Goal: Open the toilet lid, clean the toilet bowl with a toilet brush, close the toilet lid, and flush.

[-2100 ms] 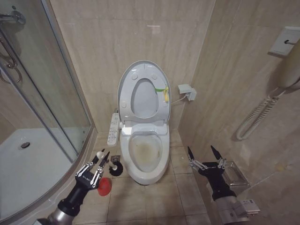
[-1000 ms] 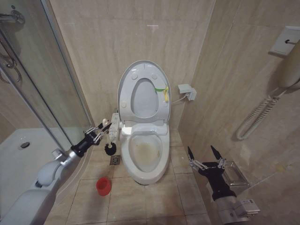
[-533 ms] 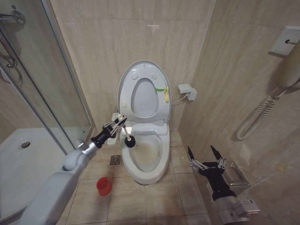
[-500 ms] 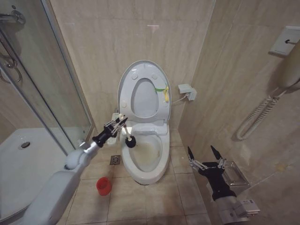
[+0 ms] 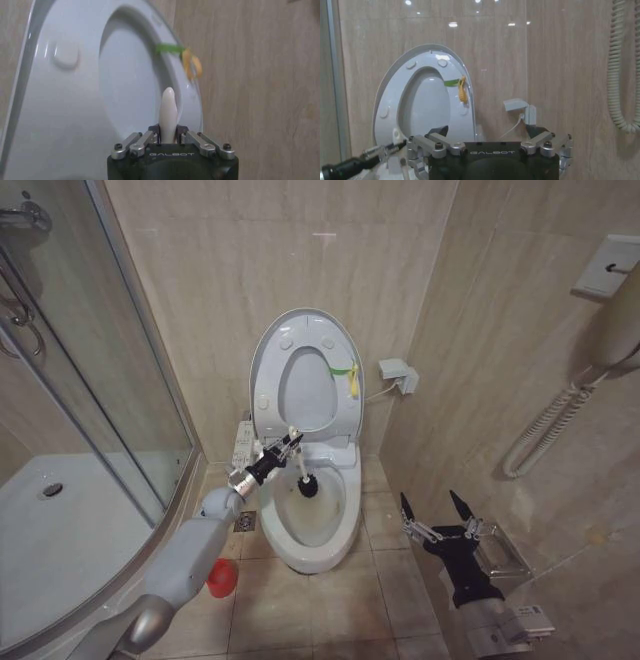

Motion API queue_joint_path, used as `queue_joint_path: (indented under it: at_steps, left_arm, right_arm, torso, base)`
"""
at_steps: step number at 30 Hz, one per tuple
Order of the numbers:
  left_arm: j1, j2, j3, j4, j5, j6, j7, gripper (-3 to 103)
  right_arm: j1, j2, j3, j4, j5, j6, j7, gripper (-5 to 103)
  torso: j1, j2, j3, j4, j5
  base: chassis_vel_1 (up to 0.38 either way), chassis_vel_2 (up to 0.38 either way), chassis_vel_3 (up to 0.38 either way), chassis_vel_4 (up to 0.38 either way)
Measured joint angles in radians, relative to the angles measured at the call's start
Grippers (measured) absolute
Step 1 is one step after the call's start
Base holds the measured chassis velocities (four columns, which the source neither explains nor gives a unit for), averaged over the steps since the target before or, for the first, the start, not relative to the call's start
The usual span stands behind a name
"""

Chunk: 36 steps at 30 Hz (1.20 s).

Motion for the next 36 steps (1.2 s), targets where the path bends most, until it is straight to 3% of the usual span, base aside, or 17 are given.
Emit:
queue_joint_path:
  at_steps: [10,21,29,36]
  left_arm:
    - [-0.041,-0.056,0.032,0.18,-0.002,-0.019,0.033,21]
    - [-0.093,-0.149,0.029,0.389,0.068,-0.056,0.066,21]
    - [-0.106,-0.173,0.009,0.365,0.085,-0.066,0.057,21]
    - [-0.171,-0.231,-0.076,0.396,0.122,-0.104,0.06,21]
  right_arm:
    - [0.0,0.0,0.0,0.0,0.0,0.0,0.0,100]
    - [0.0,0.0,0.0,0.0,0.0,0.0,0.0,100]
    - [0.0,0.0,0.0,0.0,0.0,0.0,0.0,100]
    - [0.0,0.0,0.0,0.0,0.0,0.0,0.0,100]
  torso:
    - [0.0,0.0,0.0,-0.0004,0.0]
    - [0.0,0.0,0.0,-0.0003,0.0]
    - [0.0,0.0,0.0,-0.0001,-0.0001]
    - [0.0,0.0,0.0,-0.0006,-0.0001]
  base:
    - [0.0,0.0,0.0,0.0]
    - [0.0,0.0,0.0,0.0]
    - [0.0,0.0,0.0,0.0]
    - [0.0,0.0,0.0,0.0]
